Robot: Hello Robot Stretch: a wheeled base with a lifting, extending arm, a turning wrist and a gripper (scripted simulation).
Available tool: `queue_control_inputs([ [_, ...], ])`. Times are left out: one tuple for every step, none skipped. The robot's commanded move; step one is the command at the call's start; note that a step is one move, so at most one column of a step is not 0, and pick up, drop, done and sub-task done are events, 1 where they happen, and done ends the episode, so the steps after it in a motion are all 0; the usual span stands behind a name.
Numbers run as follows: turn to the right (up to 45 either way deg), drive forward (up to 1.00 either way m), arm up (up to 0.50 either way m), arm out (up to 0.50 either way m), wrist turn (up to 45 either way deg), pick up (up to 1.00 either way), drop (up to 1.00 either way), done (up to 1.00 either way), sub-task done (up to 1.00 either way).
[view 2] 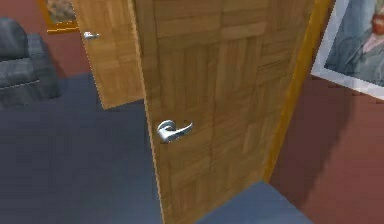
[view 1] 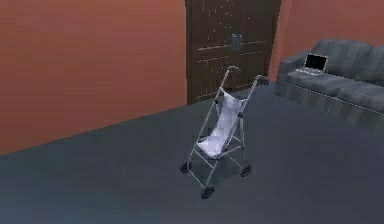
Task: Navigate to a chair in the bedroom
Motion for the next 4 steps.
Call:
queue_control_inputs([
  [0.0,0.15,0.0,0.0,0.0,0.0,0.0,0.0,0.0],
  [45.0,0.0,0.0,0.0,0.0,0.0,0.0,0.0,0.0],
  [9.0,0.0,0.0,0.0,0.0,0.0,0.0,0.0,0.0],
  [0.0,0.75,0.0,0.0,0.0,0.0,0.0,0.0,0.0],
])
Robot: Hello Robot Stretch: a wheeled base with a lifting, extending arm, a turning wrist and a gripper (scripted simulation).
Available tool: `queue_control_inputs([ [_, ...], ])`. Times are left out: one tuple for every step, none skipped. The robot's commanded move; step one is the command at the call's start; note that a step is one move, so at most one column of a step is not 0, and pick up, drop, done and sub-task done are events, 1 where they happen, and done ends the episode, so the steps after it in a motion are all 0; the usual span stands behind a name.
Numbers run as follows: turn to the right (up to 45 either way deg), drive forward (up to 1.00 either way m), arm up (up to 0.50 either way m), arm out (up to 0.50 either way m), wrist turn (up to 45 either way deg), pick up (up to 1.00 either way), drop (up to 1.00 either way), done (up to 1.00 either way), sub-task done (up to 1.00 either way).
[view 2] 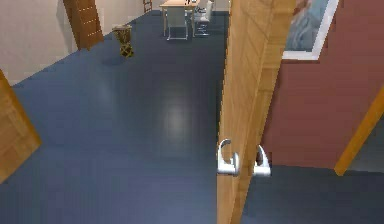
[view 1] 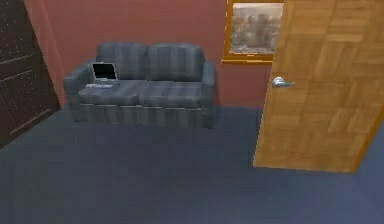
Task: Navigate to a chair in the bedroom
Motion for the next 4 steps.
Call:
queue_control_inputs([
  [12.0,0.0,0.0,0.0,0.0,0.0,0.0,0.0,0.0],
  [0.0,0.3,0.0,0.0,0.0,0.0,0.0,0.0,0.0],
  [45.0,0.0,0.0,0.0,0.0,0.0,0.0,0.0,0.0],
  [39.0,0.0,0.0,0.0,0.0,0.0,0.0,0.0,0.0],
])
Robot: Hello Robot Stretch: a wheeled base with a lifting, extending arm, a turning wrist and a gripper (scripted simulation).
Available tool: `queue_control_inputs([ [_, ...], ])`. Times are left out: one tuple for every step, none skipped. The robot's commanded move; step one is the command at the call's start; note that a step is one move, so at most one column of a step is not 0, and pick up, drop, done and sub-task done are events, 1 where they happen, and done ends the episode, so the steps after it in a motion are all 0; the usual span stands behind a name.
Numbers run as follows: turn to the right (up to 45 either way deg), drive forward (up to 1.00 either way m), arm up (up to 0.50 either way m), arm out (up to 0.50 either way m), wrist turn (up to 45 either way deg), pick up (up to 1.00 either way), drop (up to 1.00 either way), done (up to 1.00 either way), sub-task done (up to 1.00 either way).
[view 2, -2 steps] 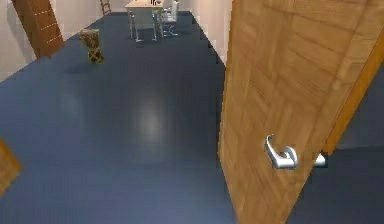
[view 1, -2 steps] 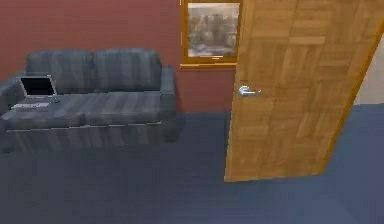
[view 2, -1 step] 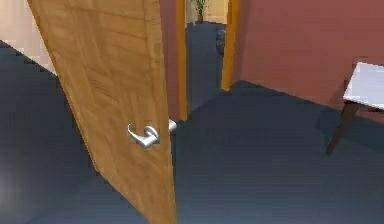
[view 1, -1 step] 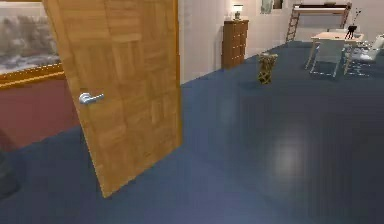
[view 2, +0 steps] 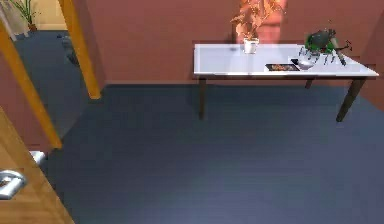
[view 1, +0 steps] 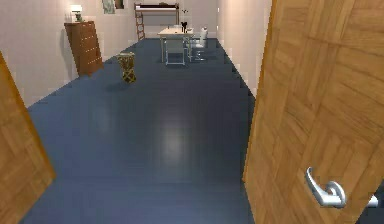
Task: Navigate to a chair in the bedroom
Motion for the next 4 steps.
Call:
queue_control_inputs([
  [0.0,1.0,0.0,0.0,0.0,0.0,0.0,0.0,0.0],
  [0.0,1.0,0.0,0.0,0.0,0.0,0.0,0.0,0.0],
  [0.0,1.0,0.0,0.0,0.0,0.0,0.0,0.0,0.0],
  [0.0,1.0,0.0,0.0,0.0,0.0,0.0,0.0,0.0],
])
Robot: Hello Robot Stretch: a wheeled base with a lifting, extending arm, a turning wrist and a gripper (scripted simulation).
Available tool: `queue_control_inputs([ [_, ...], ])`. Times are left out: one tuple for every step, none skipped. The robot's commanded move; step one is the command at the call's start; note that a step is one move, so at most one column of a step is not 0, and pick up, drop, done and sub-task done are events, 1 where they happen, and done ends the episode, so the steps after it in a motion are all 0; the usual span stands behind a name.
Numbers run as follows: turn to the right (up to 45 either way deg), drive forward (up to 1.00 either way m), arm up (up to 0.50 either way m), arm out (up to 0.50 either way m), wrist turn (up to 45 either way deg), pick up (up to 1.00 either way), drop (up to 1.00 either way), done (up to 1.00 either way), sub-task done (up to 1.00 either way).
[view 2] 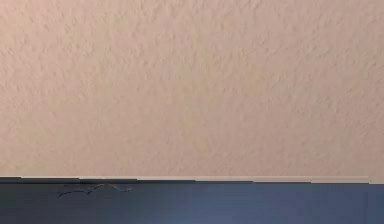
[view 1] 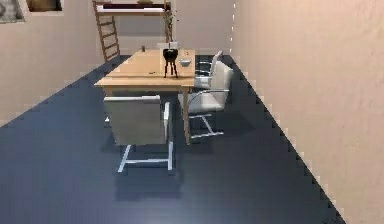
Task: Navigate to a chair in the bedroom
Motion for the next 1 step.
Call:
queue_control_inputs([
  [6.0,0.0,0.0,0.0,0.0,0.0,0.0,0.0,0.0],
])
